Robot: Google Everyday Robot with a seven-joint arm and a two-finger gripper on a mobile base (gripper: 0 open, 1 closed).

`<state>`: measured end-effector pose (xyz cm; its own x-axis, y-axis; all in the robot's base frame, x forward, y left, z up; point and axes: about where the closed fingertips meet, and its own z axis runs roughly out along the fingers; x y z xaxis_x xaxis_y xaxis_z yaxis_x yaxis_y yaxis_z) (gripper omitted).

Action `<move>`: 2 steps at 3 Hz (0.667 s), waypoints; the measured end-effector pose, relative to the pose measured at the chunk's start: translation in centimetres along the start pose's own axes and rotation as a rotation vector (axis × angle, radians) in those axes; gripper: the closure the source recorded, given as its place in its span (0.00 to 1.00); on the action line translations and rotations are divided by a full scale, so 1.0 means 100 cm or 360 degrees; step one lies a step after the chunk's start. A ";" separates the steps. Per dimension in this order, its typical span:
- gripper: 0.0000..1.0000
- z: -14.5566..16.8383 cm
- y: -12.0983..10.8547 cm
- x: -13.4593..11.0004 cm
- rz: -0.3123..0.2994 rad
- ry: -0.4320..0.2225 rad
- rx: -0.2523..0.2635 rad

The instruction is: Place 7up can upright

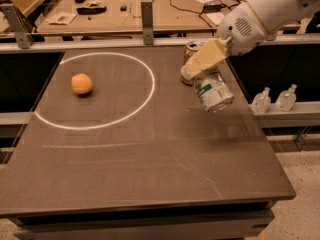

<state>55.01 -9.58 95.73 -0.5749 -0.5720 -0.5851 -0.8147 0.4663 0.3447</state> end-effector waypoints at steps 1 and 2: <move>1.00 -0.015 0.020 0.013 -0.0201 -0.0291 -0.0364; 1.00 -0.041 0.054 0.010 -0.0391 -0.0602 -0.0657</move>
Offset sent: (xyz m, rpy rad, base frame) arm -0.0999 -0.0286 0.0847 0.8295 -0.1727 0.4594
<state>49.69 -10.43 100.05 -0.3611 -0.3150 -0.8777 -0.9257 0.0077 0.3781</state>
